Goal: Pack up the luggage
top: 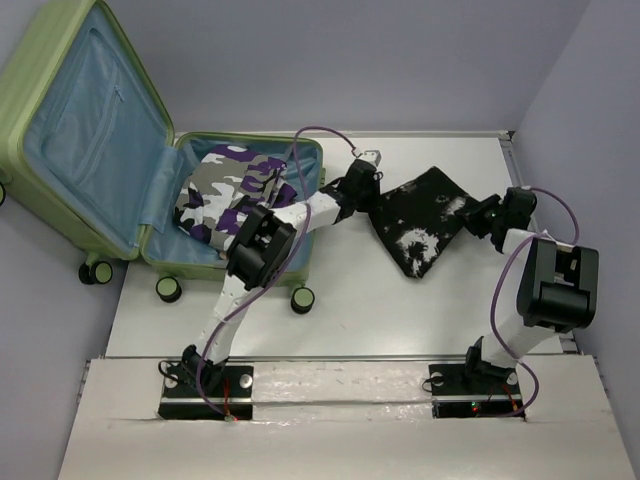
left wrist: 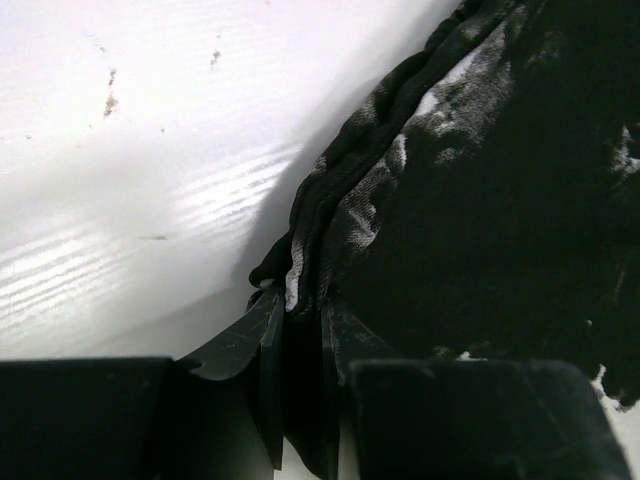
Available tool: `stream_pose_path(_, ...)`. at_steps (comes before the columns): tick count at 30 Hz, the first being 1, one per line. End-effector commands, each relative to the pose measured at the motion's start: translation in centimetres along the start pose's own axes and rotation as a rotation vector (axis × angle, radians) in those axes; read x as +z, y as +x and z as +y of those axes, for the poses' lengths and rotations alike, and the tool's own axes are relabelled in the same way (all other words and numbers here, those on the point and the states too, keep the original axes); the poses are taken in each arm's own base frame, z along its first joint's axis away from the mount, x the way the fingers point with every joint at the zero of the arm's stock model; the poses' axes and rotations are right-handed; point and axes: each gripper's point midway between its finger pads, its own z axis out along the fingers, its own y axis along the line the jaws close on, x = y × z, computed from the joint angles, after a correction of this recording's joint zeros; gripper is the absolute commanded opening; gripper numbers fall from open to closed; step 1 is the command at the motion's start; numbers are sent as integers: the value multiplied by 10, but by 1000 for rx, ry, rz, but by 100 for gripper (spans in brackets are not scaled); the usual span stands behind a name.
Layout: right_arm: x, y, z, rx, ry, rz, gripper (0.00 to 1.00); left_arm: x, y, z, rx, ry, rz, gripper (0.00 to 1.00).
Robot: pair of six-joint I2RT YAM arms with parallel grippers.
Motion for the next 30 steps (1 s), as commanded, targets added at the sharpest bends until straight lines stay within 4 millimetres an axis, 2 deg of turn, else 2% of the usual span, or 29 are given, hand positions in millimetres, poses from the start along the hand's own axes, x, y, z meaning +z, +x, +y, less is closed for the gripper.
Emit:
stream_pose_path(1,-22,-1,41,-37,-154,-2,7,-62,-60,-74,78,152,-87,6)
stream_pose_path(3,-29,1,47,-43,-177,-2,7,-76,-85,-86,113,161,-129,6)
stream_pose_path(4,-31,1,48,-43,-181,-4,7,-79,-85,-81,119,132,-109,6)
stream_pose_path(7,-37,0,54,-54,-201,-11,7,-93,-109,-78,127,113,-149,6)
stream_pose_path(9,-40,0,57,-55,-211,-7,7,-99,-117,-76,117,117,-160,6)
stream_pose_path(14,-56,-2,89,-84,-275,-27,7,-125,-150,-79,110,145,-194,6)
stream_pose_path(15,-59,-2,96,-92,-285,-31,7,-136,-165,-81,114,140,-224,6)
stream_pose_path(16,-64,-2,104,-100,-297,-33,7,-142,-169,-76,116,120,-223,6)
stream_pose_path(17,-68,1,123,-127,-332,-29,7,-159,-187,-72,120,111,-260,6)
stream_pose_path(19,-71,5,143,-149,-350,-31,7,-180,-205,-63,113,95,-294,6)
stream_pose_path(20,-72,8,154,-162,-368,-27,7,-204,-219,-61,109,92,-330,6)
stream_pose_path(21,-76,16,180,-190,-406,-20,7,-214,-229,-37,95,39,-349,6)
stream_pose_path(23,-76,28,206,-217,-441,-3,7,-239,-243,-14,83,-24,-390,6)
stream_pose_path(24,-73,31,226,-233,-467,4,7,-261,-244,-2,75,-58,-404,6)
stream_pose_path(25,-74,53,245,-255,-502,47,7,-276,-252,27,51,-119,-430,6)
stream_pose_path(26,-73,64,259,-269,-524,65,7,-291,-256,43,31,-163,-458,6)
stream_pose_path(27,-60,78,264,-277,-517,95,7,-322,-264,49,14,-178,-508,6)
stream_pose_path(28,-66,97,294,-304,-573,117,7,-328,-254,87,-25,-261,-495,6)
stream_pose_path(29,-64,111,306,-313,-592,143,7,-356,-256,96,-41,-296,-539,6)
stream_pose_path(30,-60,124,316,-324,-605,167,7,-369,-254,110,-55,-340,-556,6)
